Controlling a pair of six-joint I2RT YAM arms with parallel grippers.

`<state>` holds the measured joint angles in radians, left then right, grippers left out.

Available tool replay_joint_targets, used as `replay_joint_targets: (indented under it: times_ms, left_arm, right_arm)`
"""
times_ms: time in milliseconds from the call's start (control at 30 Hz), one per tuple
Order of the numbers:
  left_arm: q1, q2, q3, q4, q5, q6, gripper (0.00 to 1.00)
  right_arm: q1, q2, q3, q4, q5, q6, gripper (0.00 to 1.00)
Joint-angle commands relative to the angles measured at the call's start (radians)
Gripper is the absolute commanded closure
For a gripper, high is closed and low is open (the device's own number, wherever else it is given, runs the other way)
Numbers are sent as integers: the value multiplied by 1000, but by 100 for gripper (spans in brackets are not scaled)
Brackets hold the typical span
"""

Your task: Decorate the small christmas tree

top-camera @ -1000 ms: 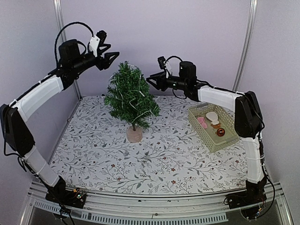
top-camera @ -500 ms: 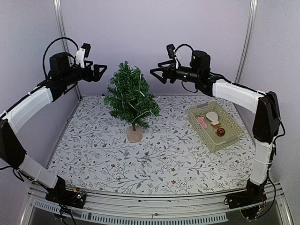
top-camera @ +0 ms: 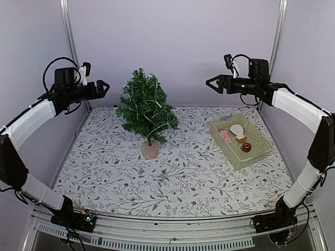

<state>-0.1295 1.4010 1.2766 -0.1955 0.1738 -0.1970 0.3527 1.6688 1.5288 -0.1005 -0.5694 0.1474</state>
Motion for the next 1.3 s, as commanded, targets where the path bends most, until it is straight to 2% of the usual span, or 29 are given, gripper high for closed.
replay_joint_targets:
  times_ms: [0, 267, 433, 633, 833, 1267]
  left_arm:
    - [11, 0, -14, -33, 53, -42, 1]
    - [10, -28, -76, -1, 84, -74, 1]
    - [9, -38, -103, 17, 81, -93, 1]
    - [7, -47, -115, 30, 99, -96, 1]
    - [7, -62, -132, 39, 93, -103, 1]
    - [5, -95, -169, 63, 77, -115, 1]
  right_arm:
    - [-65, -112, -100, -218, 55, 20, 8]
    - [-175, -198, -236, -514, 252, -16, 22]
    - [-248, -188, -325, -600, 328, 8, 29]
    - [-283, -125, -384, -617, 360, -10, 30]
    - [-341, -46, -415, -583, 309, -18, 32]
    - [-345, 113, -395, -501, 254, 16, 34]
